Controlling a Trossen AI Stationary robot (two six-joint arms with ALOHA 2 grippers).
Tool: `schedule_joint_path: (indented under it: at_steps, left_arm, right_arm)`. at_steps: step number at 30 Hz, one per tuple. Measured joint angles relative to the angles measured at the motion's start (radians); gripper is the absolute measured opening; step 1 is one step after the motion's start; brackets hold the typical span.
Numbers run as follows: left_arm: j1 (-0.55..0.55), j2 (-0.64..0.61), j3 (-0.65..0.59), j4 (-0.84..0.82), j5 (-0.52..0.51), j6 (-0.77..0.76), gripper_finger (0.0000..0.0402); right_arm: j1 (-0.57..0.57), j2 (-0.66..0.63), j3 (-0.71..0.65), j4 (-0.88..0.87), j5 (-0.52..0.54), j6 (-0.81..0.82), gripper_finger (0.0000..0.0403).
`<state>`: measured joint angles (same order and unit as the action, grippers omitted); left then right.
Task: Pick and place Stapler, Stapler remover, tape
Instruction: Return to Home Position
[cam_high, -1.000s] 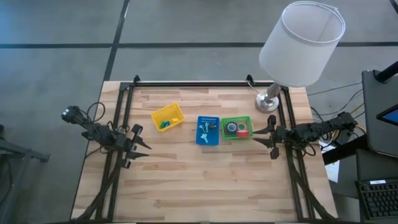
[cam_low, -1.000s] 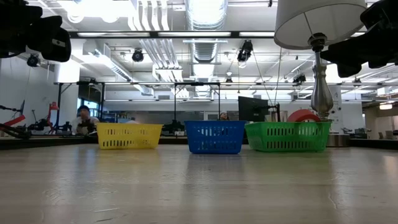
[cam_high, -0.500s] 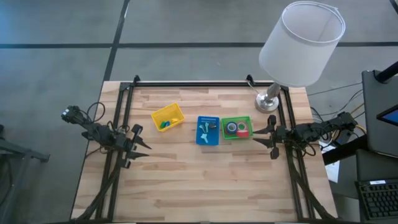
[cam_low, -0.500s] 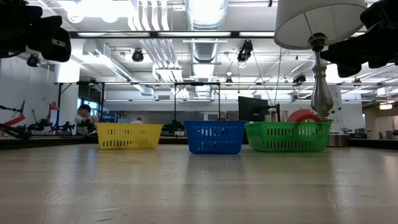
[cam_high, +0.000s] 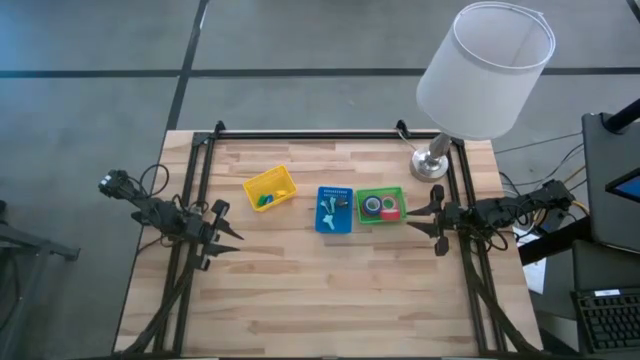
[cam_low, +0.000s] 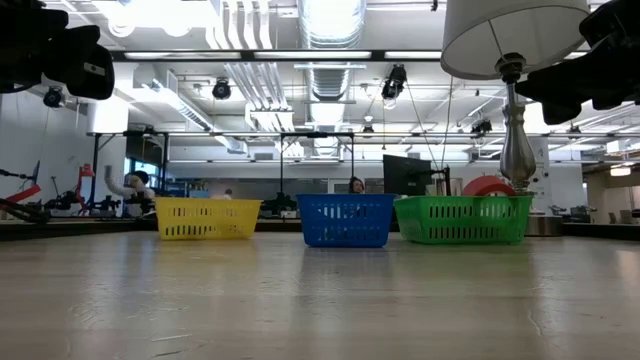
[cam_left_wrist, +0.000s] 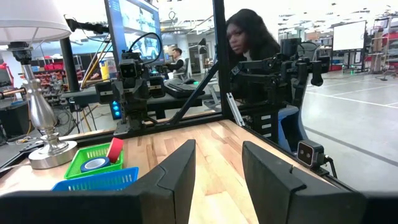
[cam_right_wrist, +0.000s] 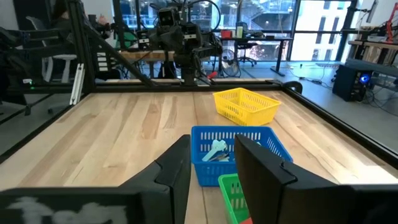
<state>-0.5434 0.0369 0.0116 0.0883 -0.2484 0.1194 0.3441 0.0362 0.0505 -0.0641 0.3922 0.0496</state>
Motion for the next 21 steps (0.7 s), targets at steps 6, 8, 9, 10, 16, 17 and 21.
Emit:
schedule_joint_path:
  at_steps: [6,8,9,10,16,17,21]
  left_arm:
    - [0.0,0.0,0.0,0.0,0.0,0.0,0.0136]
    - [0.0,0.0,0.0,0.0,0.0,0.0,0.0136]
    - [0.0,0.0,0.0,0.0,0.0,0.0,0.0136]
    - [0.0,0.0,0.0,0.0,0.0,0.0,0.0136]
    - [0.0,0.0,0.0,0.0,0.0,0.0,0.0136]
    - [0.0,0.0,0.0,0.0,0.0,0.0,0.0136]
    - [0.0,0.0,0.0,0.0,0.0,0.0,0.0136]
  right_arm:
    - [0.0,0.0,0.0,0.0,0.0,0.0,0.0126]
    - [0.0,0.0,0.0,0.0,0.0,0.001,0.0128]
    - [0.0,0.0,0.0,0.0,0.0,0.0,0.013]
    - [0.0,0.0,0.0,0.0,0.0,0.0,0.0131]
    - [0.0,0.0,0.0,0.0,0.0,0.002,0.0135]
    - [0.0,0.0,0.0,0.0,0.0,0.001,0.0134]
    - [0.0,0.0,0.0,0.0,0.0,0.001,0.0128]
